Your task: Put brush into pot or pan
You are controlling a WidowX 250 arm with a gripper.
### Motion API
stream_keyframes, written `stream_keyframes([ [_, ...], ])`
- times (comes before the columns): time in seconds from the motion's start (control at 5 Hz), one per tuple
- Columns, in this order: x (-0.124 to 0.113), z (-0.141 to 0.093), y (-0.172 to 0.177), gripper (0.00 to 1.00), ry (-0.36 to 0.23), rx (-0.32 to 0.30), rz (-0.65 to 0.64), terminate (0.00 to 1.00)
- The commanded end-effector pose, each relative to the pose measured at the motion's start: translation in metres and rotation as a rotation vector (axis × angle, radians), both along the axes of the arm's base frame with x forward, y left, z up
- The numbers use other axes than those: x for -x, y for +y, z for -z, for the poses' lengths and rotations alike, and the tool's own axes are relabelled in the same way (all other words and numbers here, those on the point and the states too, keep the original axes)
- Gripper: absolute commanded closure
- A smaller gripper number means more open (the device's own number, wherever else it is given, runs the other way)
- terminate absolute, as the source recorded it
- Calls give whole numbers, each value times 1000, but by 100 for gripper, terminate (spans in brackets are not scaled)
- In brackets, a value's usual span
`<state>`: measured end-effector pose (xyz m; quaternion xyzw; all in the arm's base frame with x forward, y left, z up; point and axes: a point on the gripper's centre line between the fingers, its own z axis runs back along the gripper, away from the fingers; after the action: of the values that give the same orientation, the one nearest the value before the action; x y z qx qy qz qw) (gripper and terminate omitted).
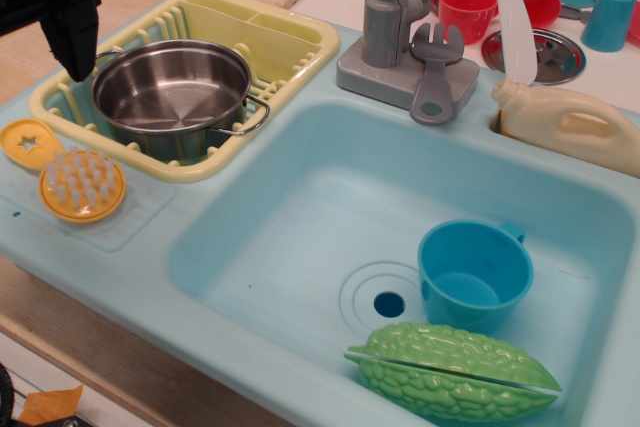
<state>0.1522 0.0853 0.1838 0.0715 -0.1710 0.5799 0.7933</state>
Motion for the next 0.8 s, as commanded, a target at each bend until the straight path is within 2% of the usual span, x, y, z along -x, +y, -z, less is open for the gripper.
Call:
stream_keyframes([
  [0.0,0,0,0,0,0,0,0,0],
  [0.2,-2,16,-1,0,26,60,-27,0],
  [0.4,-5,28,-1,0,12,102,-40,0],
  [0.6,-9,37,0,0,32,136,-40,0],
])
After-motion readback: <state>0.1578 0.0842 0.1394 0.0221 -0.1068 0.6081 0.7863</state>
